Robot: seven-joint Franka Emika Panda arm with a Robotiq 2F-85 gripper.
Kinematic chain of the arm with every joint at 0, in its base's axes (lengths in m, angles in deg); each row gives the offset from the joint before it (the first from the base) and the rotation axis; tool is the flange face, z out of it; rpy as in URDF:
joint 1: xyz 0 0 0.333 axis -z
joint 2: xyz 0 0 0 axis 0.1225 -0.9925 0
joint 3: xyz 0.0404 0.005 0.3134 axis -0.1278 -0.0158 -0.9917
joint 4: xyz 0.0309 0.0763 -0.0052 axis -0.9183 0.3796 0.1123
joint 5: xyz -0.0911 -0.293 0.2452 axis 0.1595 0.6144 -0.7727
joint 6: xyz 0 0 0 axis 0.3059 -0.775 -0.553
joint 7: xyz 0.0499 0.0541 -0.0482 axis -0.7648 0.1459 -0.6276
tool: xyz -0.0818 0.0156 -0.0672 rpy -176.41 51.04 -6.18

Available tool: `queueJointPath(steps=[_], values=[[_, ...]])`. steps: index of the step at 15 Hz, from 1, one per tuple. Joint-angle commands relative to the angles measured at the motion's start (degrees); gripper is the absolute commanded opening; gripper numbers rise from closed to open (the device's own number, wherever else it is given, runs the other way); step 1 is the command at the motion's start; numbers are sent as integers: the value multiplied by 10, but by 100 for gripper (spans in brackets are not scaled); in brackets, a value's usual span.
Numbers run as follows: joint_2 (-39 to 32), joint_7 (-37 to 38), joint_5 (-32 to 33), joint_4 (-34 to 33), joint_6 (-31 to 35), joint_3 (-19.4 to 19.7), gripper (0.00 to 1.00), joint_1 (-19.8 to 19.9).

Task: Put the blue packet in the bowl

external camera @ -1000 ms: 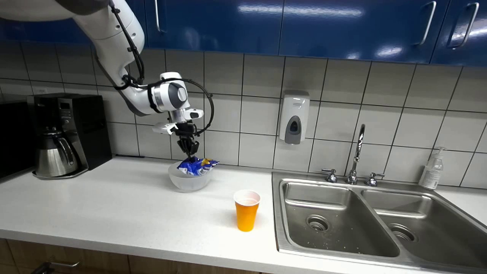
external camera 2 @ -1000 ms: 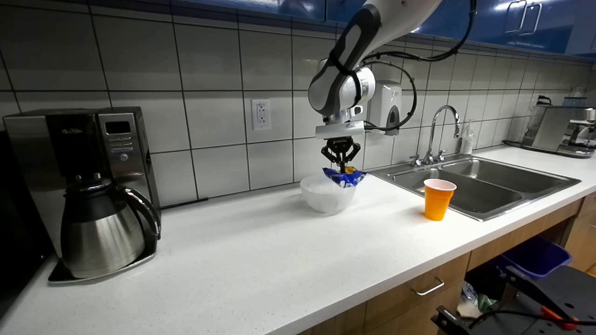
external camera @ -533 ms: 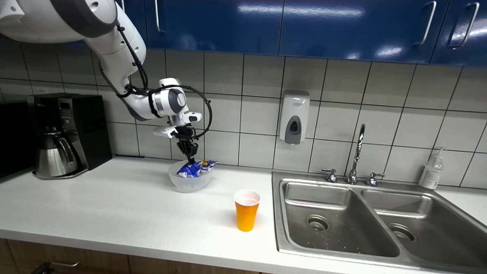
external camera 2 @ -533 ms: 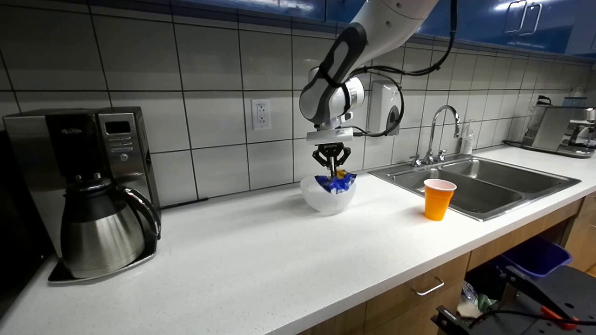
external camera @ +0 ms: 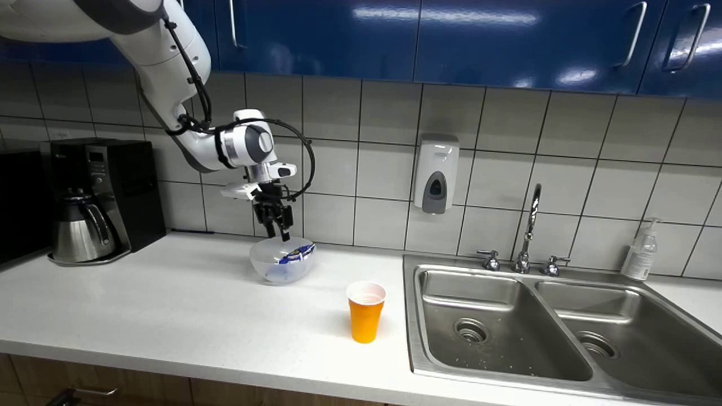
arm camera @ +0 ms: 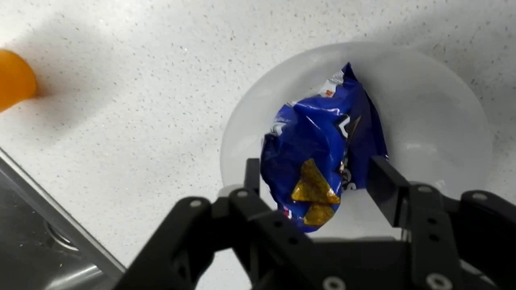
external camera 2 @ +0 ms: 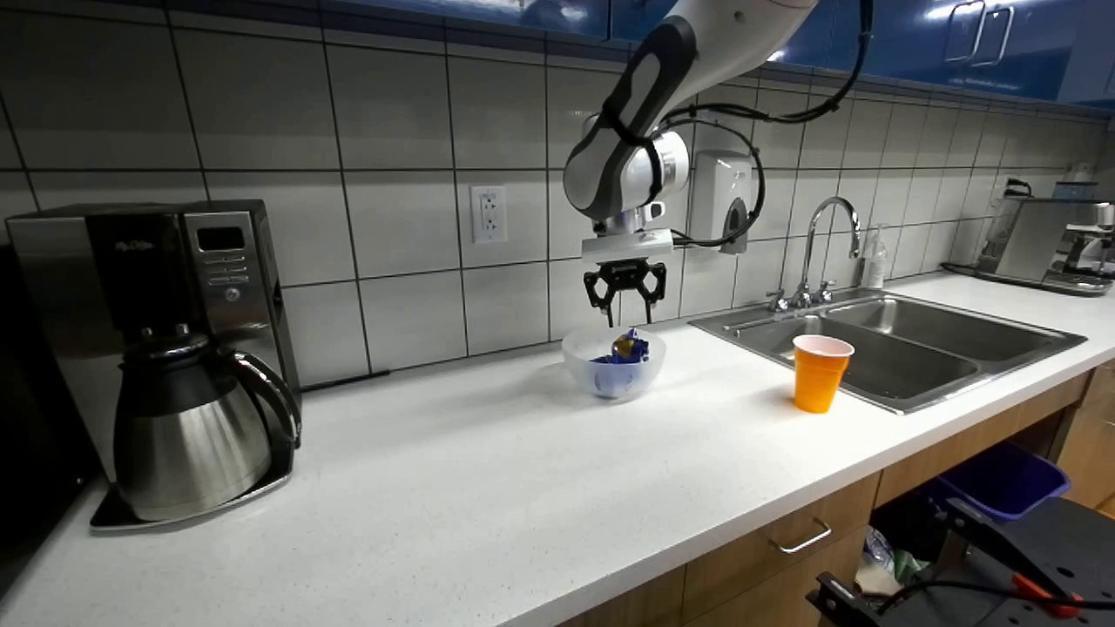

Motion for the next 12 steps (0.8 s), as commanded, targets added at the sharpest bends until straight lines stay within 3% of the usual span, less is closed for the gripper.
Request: queueJointPath(steps=[1, 6, 12], values=[[109, -42, -6, 139, 2, -4, 100, 4], [214, -34, 23, 292, 5, 7, 100, -3], [351, -5, 106, 486, -24, 17, 100, 7]])
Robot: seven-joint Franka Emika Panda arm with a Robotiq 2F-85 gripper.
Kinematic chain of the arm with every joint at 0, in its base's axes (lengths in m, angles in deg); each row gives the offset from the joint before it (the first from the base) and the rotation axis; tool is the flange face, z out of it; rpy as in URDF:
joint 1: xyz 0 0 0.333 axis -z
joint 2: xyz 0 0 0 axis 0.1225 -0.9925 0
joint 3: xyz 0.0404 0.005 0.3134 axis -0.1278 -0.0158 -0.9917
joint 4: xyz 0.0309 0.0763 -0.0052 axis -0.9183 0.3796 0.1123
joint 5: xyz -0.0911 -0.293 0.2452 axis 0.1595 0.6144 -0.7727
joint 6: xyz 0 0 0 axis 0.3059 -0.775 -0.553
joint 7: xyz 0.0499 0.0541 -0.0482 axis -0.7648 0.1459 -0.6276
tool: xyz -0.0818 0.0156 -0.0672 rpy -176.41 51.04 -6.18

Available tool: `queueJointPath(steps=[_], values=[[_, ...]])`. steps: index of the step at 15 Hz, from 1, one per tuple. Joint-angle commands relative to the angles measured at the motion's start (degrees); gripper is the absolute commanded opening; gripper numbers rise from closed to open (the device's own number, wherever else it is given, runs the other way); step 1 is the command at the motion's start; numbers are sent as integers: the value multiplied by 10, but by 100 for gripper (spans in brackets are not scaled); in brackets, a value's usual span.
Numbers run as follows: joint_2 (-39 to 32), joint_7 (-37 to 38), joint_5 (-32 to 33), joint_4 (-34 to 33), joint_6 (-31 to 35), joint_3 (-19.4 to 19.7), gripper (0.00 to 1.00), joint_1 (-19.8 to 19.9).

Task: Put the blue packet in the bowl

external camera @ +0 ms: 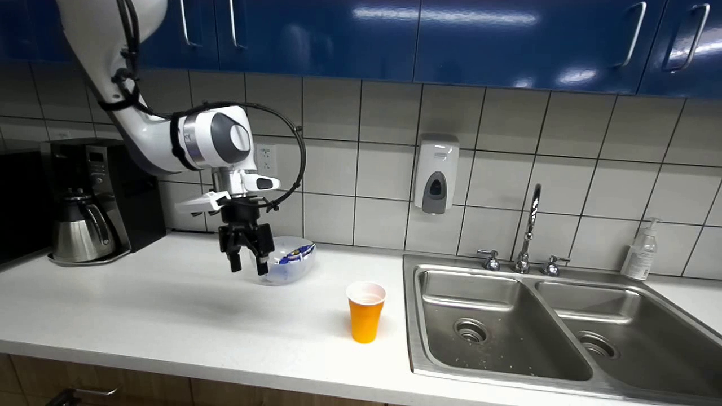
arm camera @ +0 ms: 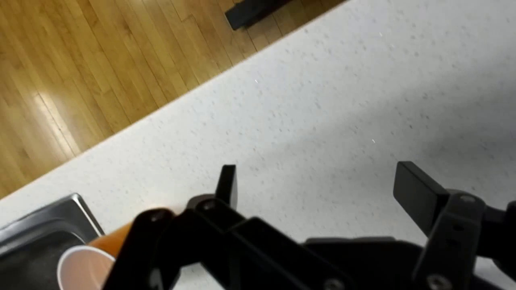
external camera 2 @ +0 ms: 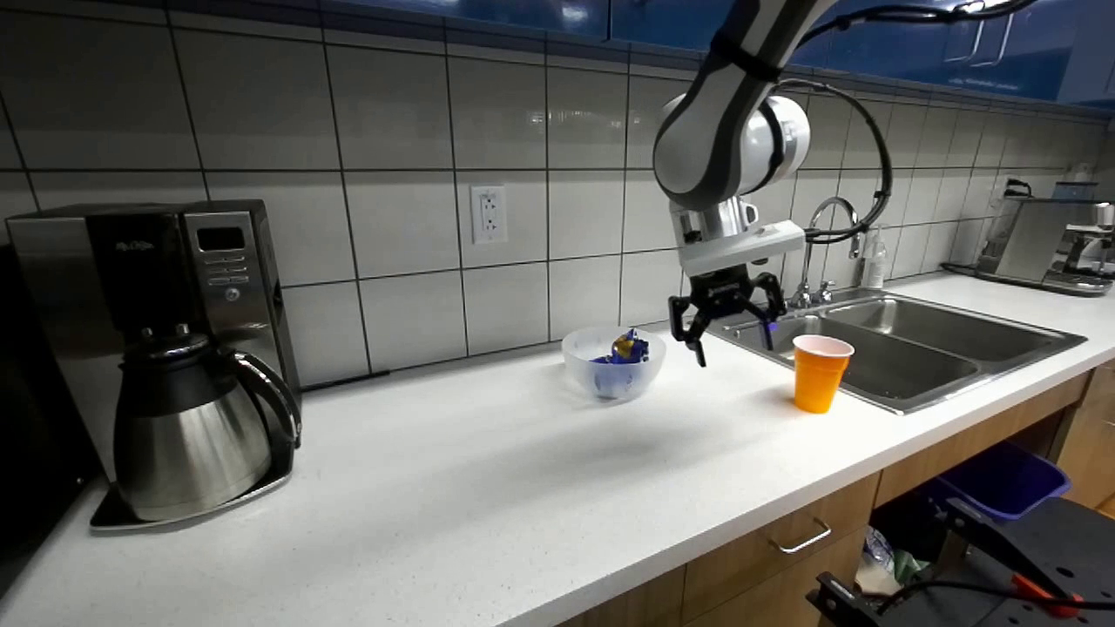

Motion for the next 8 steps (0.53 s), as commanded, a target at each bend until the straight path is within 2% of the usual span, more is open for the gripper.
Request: queueJointPath(steps=[1, 2, 3, 4, 8], values=[[124, 31, 58, 132, -35, 2, 100, 11], [153, 34, 69, 159, -52, -2, 100, 18], [70, 18, 44, 91, -27, -17, 100, 27], [88, 19, 46, 110, -29, -21, 100, 32], [76, 19, 46, 99, -27, -24, 100, 32]])
